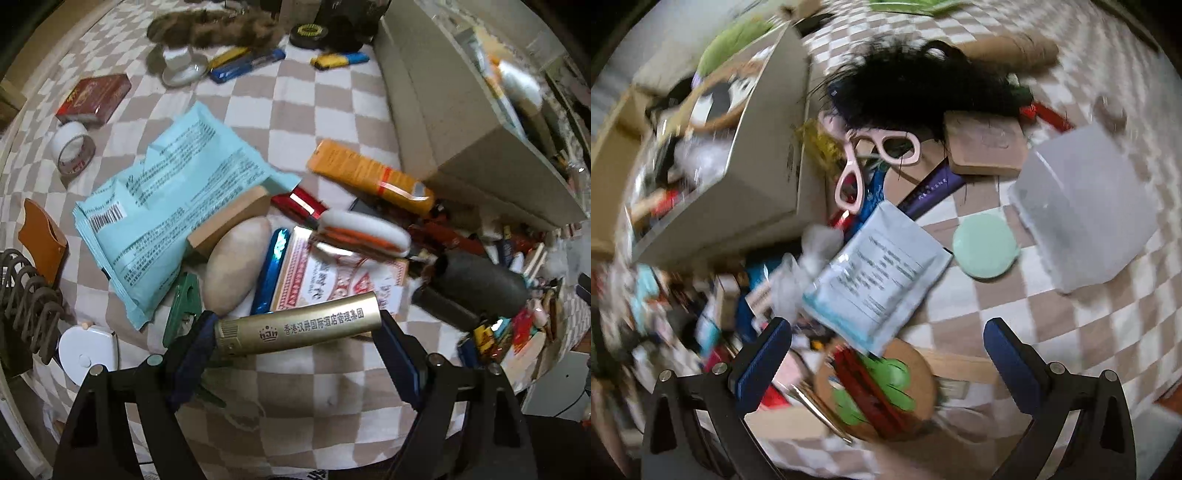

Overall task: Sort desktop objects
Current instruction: 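Grasp the gold tube with the left tool while the right tool grasps the white sachet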

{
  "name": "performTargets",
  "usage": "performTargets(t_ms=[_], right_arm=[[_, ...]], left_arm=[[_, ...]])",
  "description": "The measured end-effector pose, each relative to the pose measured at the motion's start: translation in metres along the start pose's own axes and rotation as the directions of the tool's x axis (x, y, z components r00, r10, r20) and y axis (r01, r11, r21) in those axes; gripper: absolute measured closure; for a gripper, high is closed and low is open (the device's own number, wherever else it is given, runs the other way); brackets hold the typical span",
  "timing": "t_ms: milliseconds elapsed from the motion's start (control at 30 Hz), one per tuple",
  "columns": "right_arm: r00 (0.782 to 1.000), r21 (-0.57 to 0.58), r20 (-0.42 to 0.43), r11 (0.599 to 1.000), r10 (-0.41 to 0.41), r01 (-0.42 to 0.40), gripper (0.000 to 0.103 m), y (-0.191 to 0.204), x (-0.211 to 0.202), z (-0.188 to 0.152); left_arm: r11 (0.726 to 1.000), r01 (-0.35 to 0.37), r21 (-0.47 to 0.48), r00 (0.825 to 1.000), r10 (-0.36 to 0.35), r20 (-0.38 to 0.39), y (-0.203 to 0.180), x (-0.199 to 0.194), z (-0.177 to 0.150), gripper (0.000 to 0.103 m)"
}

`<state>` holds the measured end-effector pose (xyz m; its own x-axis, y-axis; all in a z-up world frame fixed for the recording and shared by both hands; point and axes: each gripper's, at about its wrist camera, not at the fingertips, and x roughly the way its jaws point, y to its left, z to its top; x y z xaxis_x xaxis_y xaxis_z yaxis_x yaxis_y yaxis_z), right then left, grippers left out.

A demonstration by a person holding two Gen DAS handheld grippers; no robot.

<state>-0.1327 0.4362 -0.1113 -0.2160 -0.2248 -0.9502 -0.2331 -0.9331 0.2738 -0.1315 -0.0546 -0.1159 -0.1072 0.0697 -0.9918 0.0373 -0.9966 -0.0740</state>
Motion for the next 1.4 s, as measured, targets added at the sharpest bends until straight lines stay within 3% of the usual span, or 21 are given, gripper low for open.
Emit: performTargets(t_ms=[167, 300, 533, 767, 967, 1033, 1100, 1400], right_arm=[[0.996, 0.246, 0.032, 0.966, 0.078, -0.083, 0.000, -0.018, 0.014, 0.011], [0.996, 0.307, 0.016, 0.948, 0.083, -0.084, 0.000, -0.018, 0.028, 0.012], [1.000, 0.307, 0.019, 0.952, -0.017, 0.011, 0.000, -0.008, 0.041, 0.017], [0.998, 0.280, -0.046, 0.958, -0.047, 0.058, 0.001, -0.009, 0.051, 0.016], [0.996, 0.176, -0.078, 0.983, -0.032, 0.046, 0.026, 0.003, 0.051, 0.010], [0.996, 0.155, -0.081, 0.987, -0.034, 0.047, 0.028, 0.005, 0.049, 0.007], [0.997, 0.137, -0.071, 0.990, -0.027, 0.037, 0.040, 0.008, 0.044, 0.006], [0.999, 0.138, -0.001, 0.990, 0.042, -0.042, 0.046, 0.004, 0.006, 0.001]], left_arm=[[0.999, 0.028, 0.018, 0.999, -0.029, 0.042, -0.013, -0.018, 0.003, 0.019], [0.998, 0.046, 0.051, 0.997, -0.049, 0.064, -0.018, -0.023, -0.001, 0.018], [0.994, 0.061, 0.092, 0.995, -0.068, 0.073, -0.029, -0.026, 0.000, 0.018], [0.989, 0.063, 0.134, 0.994, -0.074, 0.079, -0.039, -0.029, 0.001, 0.018], [0.987, 0.065, 0.145, 0.993, -0.078, 0.087, -0.044, -0.032, 0.003, 0.018], [0.988, 0.066, 0.143, 0.993, -0.079, 0.091, -0.045, -0.034, 0.003, 0.018], [0.988, 0.069, 0.140, 0.992, -0.084, 0.098, -0.046, -0.037, 0.003, 0.018], [0.985, 0.094, 0.142, 0.983, -0.115, 0.143, -0.061, -0.057, 0.004, 0.018]])
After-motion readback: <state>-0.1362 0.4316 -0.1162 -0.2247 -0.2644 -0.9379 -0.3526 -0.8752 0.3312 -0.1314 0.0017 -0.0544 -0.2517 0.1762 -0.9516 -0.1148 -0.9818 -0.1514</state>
